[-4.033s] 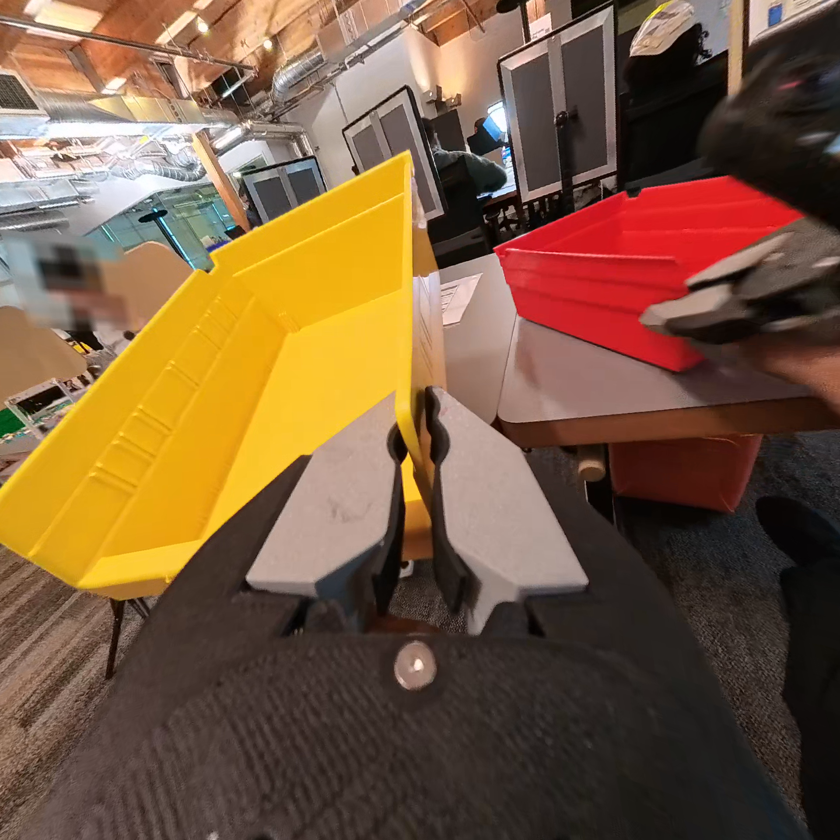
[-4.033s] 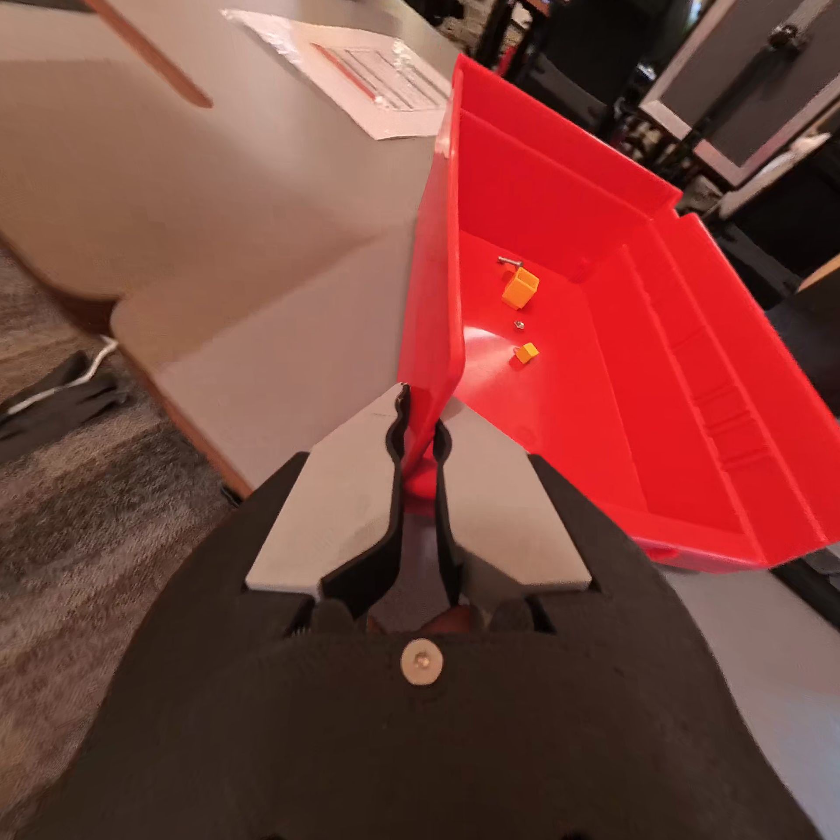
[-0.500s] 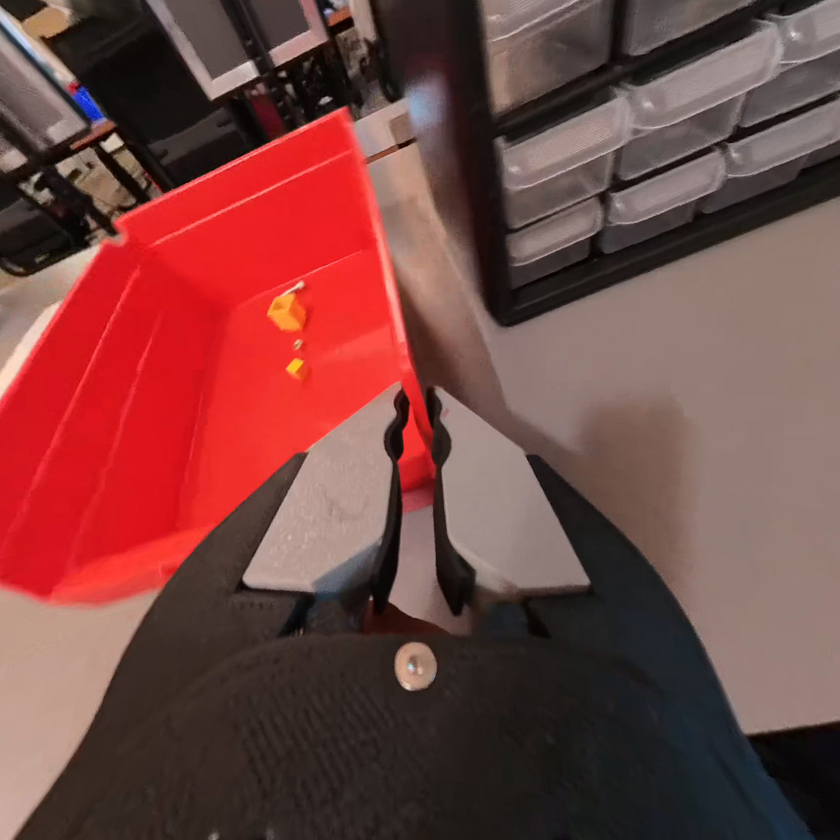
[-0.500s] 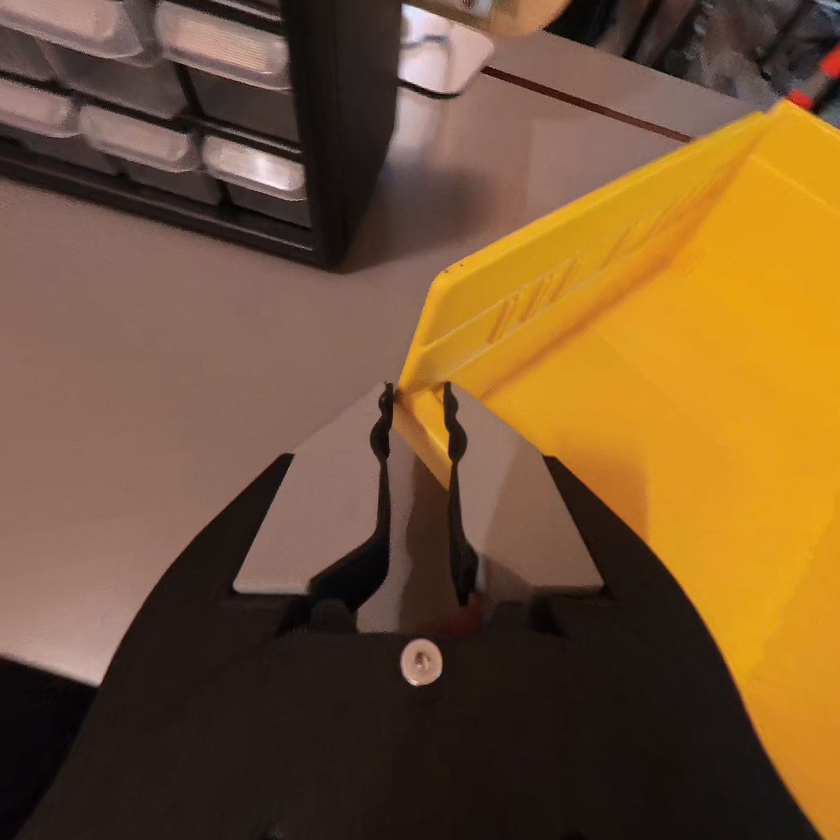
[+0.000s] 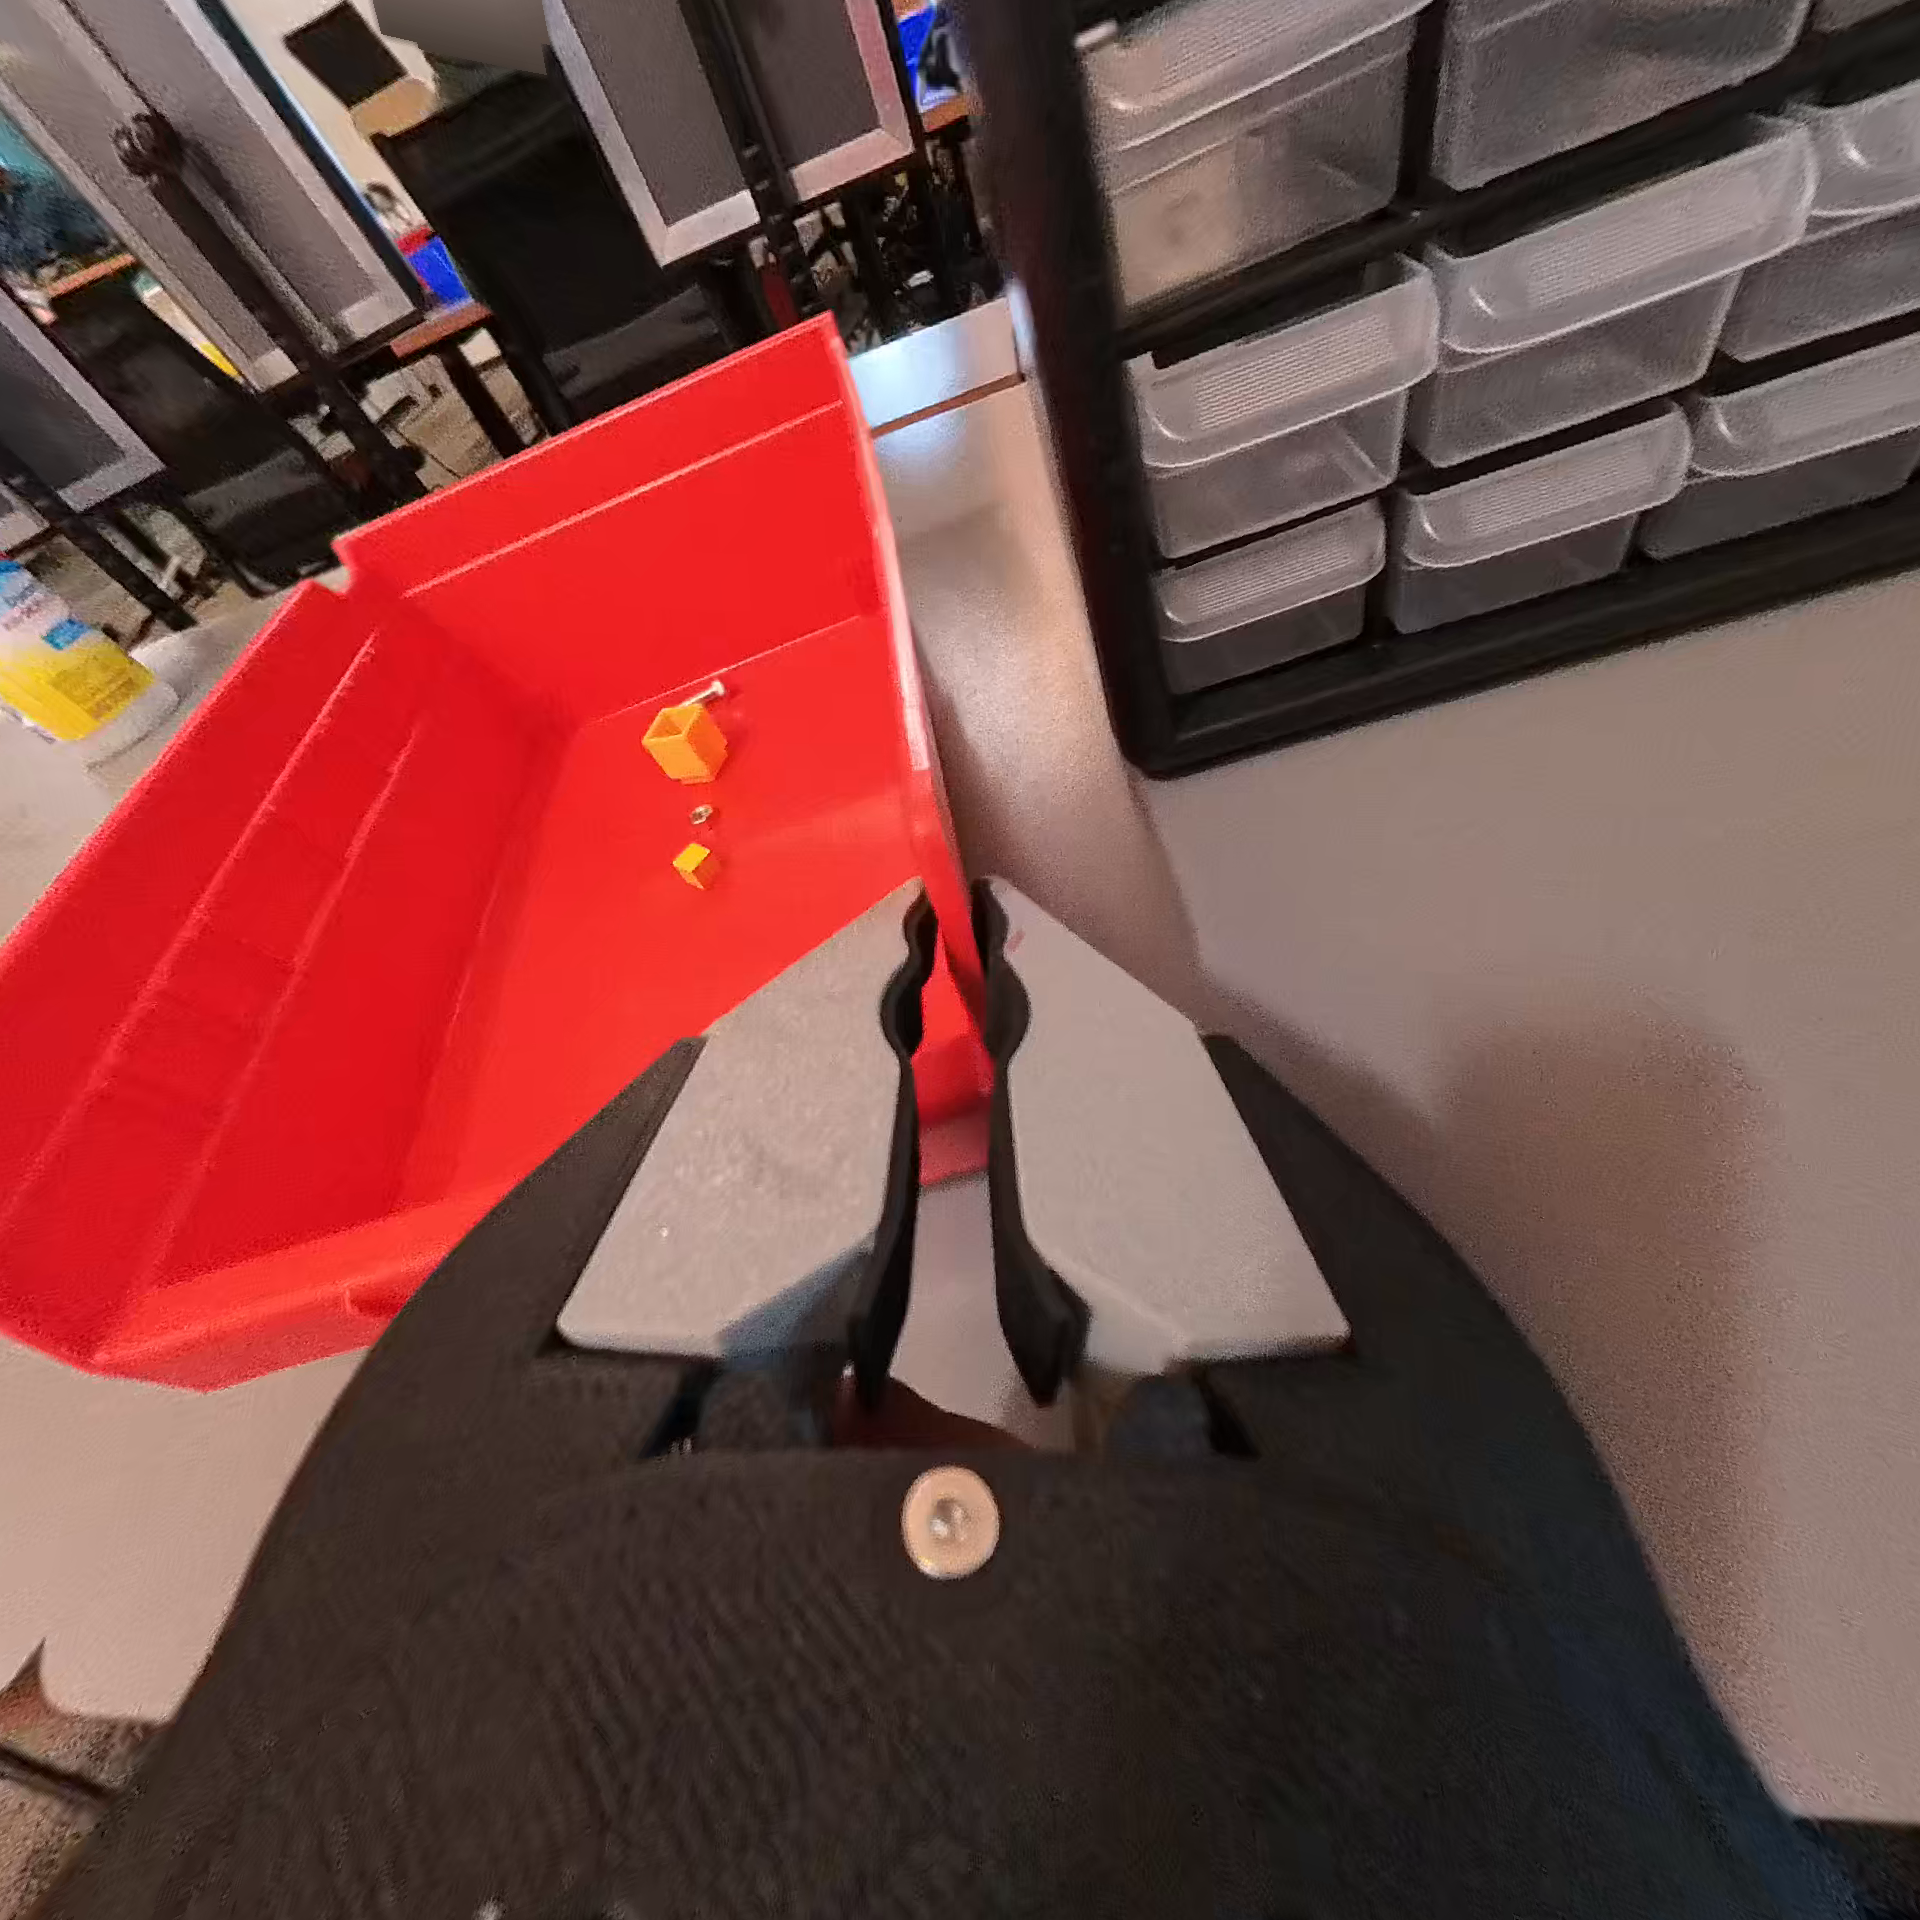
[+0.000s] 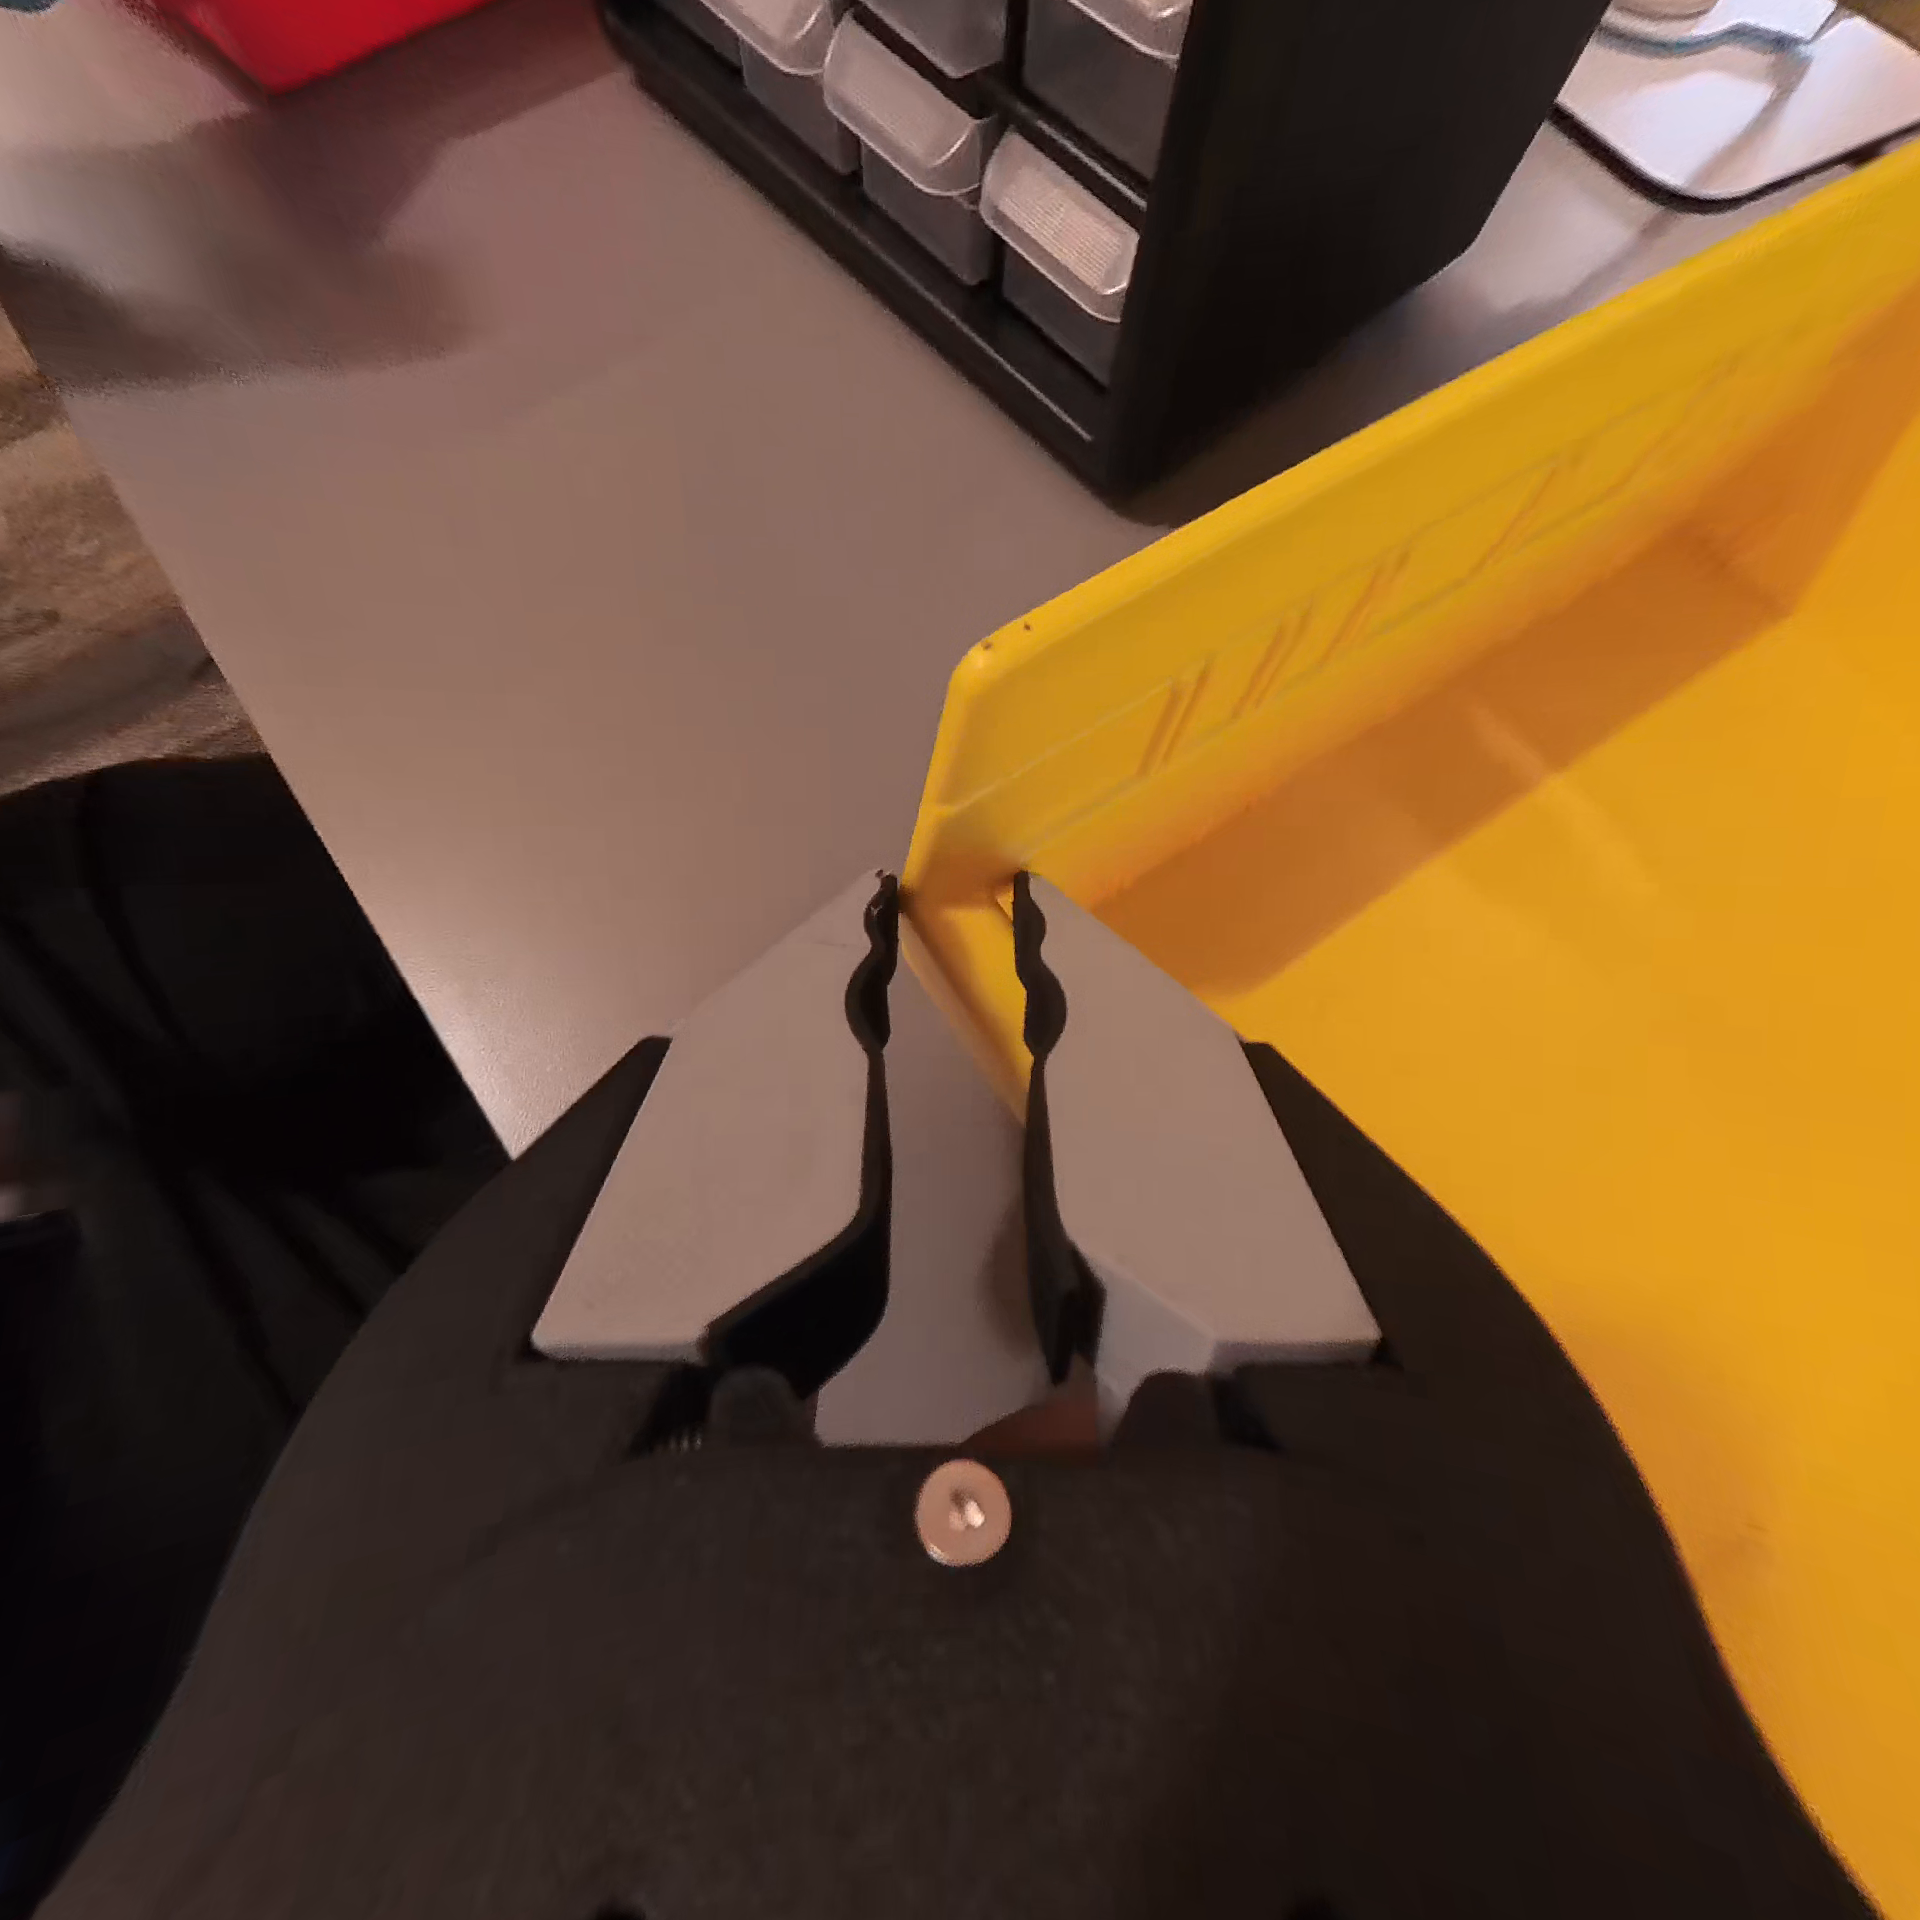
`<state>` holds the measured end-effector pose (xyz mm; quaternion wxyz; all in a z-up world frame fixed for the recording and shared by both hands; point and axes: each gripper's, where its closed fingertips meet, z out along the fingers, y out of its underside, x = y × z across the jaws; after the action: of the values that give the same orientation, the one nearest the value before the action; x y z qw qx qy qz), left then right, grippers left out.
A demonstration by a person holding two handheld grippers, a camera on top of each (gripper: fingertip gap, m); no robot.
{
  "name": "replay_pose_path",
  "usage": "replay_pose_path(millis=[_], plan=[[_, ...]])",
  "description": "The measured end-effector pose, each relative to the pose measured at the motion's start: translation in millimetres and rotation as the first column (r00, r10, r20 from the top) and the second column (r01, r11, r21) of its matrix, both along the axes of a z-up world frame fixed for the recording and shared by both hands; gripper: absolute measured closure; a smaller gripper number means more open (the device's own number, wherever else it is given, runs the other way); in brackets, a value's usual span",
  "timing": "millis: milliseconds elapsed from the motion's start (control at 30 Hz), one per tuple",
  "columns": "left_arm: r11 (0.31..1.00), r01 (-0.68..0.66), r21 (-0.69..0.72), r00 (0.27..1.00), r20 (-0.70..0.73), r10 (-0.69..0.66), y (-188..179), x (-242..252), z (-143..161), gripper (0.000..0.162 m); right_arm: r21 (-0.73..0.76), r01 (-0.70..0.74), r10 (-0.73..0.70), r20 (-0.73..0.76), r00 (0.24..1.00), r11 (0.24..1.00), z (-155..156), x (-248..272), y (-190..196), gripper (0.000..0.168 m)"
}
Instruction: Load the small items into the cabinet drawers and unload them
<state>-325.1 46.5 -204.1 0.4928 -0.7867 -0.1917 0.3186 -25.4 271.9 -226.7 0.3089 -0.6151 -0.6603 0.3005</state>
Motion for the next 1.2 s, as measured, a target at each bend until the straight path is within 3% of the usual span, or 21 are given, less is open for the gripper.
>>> replay_pose_path(millis=[367,433,467,533,700,900,1033,1200], plan=[[0.99,0.116,0.082,0.988,0.097,-0.123,-8,-25,-2,0.16,0.081,0.227,-0.221,-0.08,0.972,0.97,0,-14,26,0.147],[0.989,0.111,0.098,0.986,0.117,-0.123,-14,-25,-2,0.161,0.107,0.261,-0.255,-0.07,0.964,0.959,2,-9,24,0.141],[0.99,0.104,0.099,0.984,0.133,-0.117,-17,-25,-2,0.157,0.121,0.279,-0.271,-0.075,0.96,0.953,4,-6,22,0.138],[0.99,0.108,0.096,0.982,0.146,-0.121,-18,-21,-2,0.129,0.113,0.299,-0.289,-0.098,0.952,0.947,12,0,16,0.132],[0.988,0.133,0.071,0.979,0.148,-0.143,-10,-2,-2,0.127,-0.005,0.302,-0.3,-0.144,0.943,0.953,25,4,-9,0.125],[0.99,0.139,0.021,0.989,0.056,-0.14,-15,3,7,0.1,0.078,0.32,-0.308,-0.137,0.942,0.944,30,14,-4,0.123],[0.97,0.21,0.121,0.951,0.203,-0.232,-19,11,7,0.09,0.06,0.288,-0.269,-0.213,0.939,0.956,59,16,-2,0.12],[0.958,0.194,0.212,0.903,0.343,-0.259,-23,-7,16,0.079,-0.093,0.241,-0.258,-0.276,0.926,0.966,81,8,10,0.113]])
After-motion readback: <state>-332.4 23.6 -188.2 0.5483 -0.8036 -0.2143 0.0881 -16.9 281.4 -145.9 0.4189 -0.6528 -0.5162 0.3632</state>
